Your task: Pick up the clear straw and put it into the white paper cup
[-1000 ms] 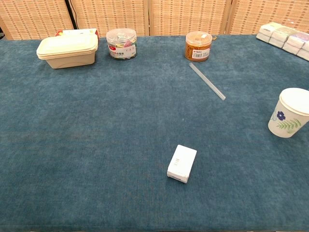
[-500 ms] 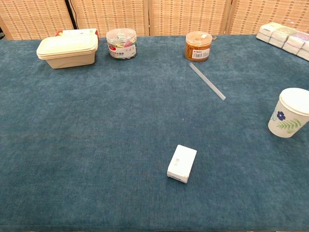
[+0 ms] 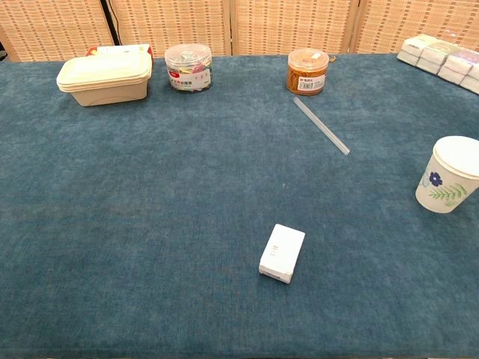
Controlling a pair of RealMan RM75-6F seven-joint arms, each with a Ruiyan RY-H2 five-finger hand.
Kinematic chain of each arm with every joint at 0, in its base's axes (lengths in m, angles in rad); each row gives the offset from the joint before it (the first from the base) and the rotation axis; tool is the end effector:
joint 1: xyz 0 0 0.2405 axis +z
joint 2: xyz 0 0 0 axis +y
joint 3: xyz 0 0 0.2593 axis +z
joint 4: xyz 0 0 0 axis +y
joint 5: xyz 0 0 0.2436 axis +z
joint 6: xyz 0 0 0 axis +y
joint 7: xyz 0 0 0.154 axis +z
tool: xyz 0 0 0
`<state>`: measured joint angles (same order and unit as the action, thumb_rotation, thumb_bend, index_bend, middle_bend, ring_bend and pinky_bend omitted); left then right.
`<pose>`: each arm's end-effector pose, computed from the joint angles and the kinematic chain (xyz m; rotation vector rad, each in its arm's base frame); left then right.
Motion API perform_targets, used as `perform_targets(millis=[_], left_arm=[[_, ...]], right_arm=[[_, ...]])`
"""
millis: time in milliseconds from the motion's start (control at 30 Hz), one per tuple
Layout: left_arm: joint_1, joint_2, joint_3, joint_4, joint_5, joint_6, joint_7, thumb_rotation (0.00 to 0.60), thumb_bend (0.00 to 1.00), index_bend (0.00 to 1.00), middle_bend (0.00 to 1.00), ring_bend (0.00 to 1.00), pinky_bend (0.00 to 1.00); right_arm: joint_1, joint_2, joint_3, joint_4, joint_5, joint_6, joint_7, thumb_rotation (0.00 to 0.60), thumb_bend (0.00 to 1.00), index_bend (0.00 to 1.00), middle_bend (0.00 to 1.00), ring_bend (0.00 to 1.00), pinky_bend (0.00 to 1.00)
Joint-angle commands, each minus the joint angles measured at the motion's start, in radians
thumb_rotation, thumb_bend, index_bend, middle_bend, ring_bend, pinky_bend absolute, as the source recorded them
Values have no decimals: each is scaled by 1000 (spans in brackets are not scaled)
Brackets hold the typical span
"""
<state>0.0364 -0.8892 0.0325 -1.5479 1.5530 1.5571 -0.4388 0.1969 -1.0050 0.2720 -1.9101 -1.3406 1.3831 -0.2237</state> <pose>-0.3707 0.1325 0.2146 -1.2926 -1.0709 -0.9421 -0.2398 -0.2660 0.1636 1.3347 -0.8091 1.0006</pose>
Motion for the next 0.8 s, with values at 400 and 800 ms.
perform_targets(millis=[400, 800], left_arm=[[-1, -1, -2, -10, -7, -9, 19, 600, 0, 0, 0, 0, 0], [-4, -2, -4, -10, -13, -20, 21, 600, 0, 0, 0, 0, 0]], right_arm=[[320, -107, 115, -60, 311, -234, -161, 600, 0, 0, 0, 0, 0], [542, -359, 90, 96, 531, -208, -440, 600, 0, 0, 0, 0, 0]])
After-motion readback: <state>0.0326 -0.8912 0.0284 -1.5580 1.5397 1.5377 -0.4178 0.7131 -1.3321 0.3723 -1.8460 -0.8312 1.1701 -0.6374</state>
